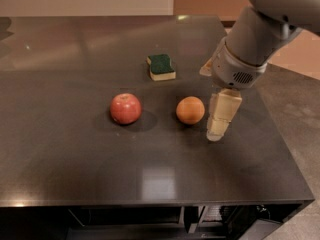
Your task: Move orange near apple
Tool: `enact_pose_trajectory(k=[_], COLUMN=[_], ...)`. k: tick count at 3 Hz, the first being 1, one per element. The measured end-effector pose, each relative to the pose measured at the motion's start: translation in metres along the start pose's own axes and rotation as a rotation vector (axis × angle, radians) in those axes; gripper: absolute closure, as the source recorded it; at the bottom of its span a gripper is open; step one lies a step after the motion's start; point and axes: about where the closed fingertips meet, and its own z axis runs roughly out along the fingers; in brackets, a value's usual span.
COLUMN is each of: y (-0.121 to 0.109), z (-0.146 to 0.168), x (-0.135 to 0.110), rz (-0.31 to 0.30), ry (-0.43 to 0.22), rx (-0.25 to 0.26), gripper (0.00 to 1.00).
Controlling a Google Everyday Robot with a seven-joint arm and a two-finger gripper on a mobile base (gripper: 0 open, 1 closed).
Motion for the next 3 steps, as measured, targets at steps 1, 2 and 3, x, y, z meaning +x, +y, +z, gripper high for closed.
enact_pose_trajectory(k=[1, 2, 3], y=[-0.003, -0.005, -0.007], z=[0.020, 0.036, 0.049], x=[-0.007, -0.013, -0.014], rz=[-0.023, -0.035, -0.040], ry=[-0.017, -0.032, -0.036], rx=[-0.038, -0.069, -0.091], gripper=[0.00, 0.00, 0.00])
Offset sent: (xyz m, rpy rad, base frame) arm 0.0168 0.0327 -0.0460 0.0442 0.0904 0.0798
